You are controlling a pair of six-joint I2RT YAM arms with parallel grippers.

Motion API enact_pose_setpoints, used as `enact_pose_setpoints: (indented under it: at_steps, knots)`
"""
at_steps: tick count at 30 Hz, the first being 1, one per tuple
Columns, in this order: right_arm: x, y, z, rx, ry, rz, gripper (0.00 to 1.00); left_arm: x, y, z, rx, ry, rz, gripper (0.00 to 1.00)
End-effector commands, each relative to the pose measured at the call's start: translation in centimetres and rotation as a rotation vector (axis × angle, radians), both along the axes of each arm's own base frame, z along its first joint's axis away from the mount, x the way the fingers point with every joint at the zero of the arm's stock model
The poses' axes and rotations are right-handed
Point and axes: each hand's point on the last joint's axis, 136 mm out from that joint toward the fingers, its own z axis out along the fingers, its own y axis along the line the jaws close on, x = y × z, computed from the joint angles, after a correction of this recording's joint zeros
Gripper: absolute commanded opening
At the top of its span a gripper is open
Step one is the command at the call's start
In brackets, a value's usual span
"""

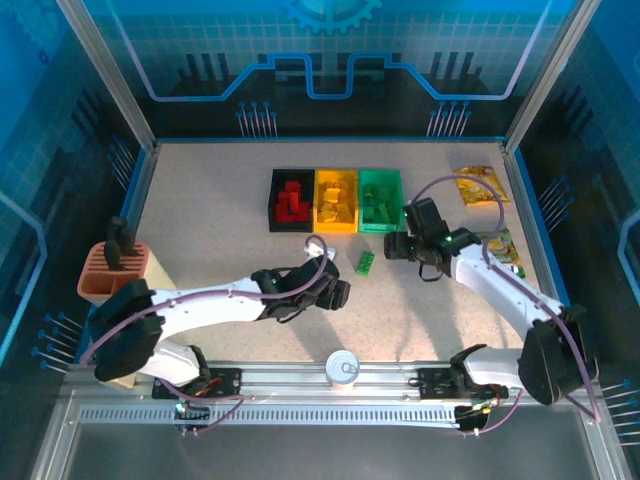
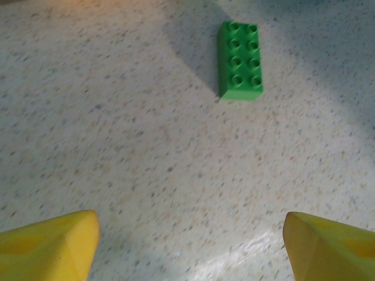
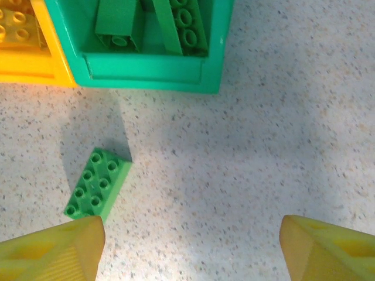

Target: Sort the legos into containers by color

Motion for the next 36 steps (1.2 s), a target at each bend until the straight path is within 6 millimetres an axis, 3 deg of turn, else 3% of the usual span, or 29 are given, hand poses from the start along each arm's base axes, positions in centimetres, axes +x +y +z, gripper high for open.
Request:
enact_pose_setpoints:
  at_steps: [1,10,14,18,30,36]
  knots:
    - [-1.3,-1.2,-0.4,0.003,-0.022,-0.032,0.81,0.6,-1.8,-0.4,0.045,0.046,-0.075,0.83]
    - [-4.7,-2.5,-1.5,0.029,-0.056,-0.025,0.86,4.1,-5.0,-2.8,0.133,0.113,-0.112,0.82]
    - [-5.7,-1.8,-2.0,0.087,-0.076,0.007,0.86,5.6,-5.7,-3.3,0.146,0.133,-0.111,0.81]
    - [-6.7,-1.5,-3.9,0.128,-0.097,0.018,0.84,6.8,-6.3,-3.9,0.159,0.151,-0.110,0.79]
    - [-8.6,-2.1,-0.9,0.159,-0.342,0.040,0.82,8.4,-8.5,-5.9,0.182,0.188,-0.126,0.73]
    - [-8.8,-2.6,-0.4,0.166,-0.389,0.022,0.82,8.8,-8.9,-6.8,0.202,0.204,-0.125,0.57]
